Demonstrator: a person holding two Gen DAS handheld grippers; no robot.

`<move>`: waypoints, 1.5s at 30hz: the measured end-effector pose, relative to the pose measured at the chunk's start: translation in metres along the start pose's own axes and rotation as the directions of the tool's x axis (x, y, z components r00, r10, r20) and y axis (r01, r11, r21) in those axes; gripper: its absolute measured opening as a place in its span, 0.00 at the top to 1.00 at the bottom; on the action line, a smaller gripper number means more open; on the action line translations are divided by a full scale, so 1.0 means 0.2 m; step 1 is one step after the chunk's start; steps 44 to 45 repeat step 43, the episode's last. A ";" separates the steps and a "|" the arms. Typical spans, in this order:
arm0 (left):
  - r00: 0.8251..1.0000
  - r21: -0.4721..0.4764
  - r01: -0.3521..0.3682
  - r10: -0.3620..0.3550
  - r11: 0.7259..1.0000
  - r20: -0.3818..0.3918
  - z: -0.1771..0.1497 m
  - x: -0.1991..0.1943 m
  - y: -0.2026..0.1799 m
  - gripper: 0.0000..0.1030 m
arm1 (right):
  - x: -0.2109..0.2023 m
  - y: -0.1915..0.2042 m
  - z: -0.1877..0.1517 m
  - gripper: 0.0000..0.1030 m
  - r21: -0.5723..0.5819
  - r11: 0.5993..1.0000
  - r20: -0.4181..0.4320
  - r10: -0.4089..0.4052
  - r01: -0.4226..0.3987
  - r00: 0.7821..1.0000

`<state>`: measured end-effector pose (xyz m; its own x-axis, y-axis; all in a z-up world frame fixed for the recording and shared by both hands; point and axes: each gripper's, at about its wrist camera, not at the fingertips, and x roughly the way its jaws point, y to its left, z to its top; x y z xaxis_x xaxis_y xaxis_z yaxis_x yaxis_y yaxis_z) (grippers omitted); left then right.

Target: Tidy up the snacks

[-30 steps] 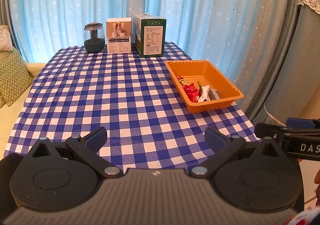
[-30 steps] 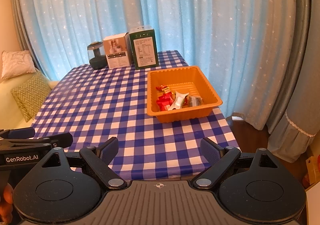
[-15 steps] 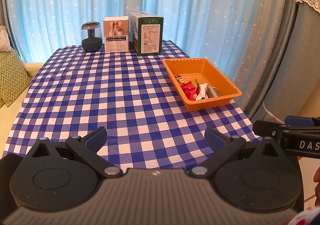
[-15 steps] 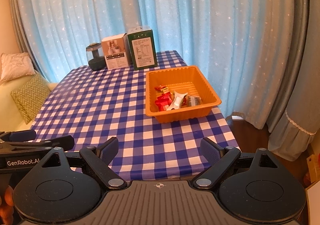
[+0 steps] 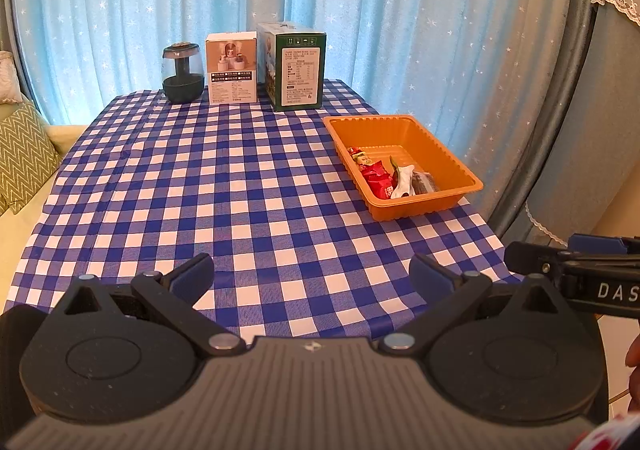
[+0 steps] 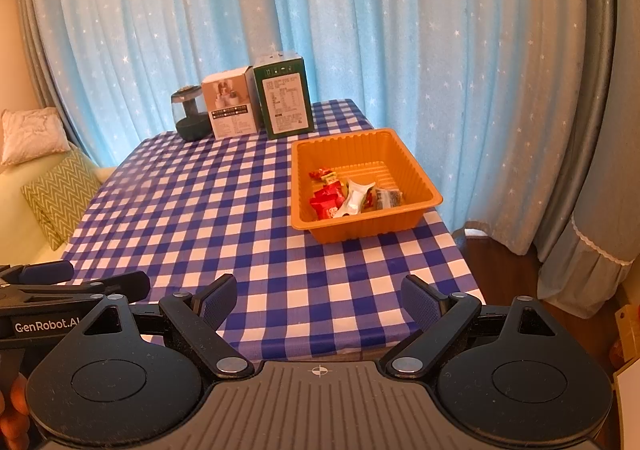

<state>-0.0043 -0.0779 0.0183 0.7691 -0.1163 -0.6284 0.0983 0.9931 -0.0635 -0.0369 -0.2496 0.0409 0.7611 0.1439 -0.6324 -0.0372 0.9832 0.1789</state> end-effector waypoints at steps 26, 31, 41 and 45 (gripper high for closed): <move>1.000 -0.001 0.004 -0.004 1.000 -0.005 -0.02 0.00 0.01 0.00 | 0.01 0.00 -0.03 0.14 0.014 1.000 -0.004 -0.001 0.001 1.000; 1.000 0.000 0.005 -0.005 1.000 -0.004 -0.01 0.00 0.01 0.00 | 0.01 -0.01 -0.03 0.14 0.013 1.000 -0.004 -0.001 0.001 1.000; 1.000 0.000 0.001 -0.001 1.000 0.007 -0.02 0.00 0.00 0.00 | 0.02 -0.01 -0.03 0.14 0.014 1.000 -0.003 -0.001 0.001 1.000; 1.000 0.000 0.005 -0.005 1.000 0.007 -0.02 0.00 0.00 0.00 | 0.02 -0.01 -0.03 0.14 0.014 1.000 -0.002 -0.001 0.001 1.000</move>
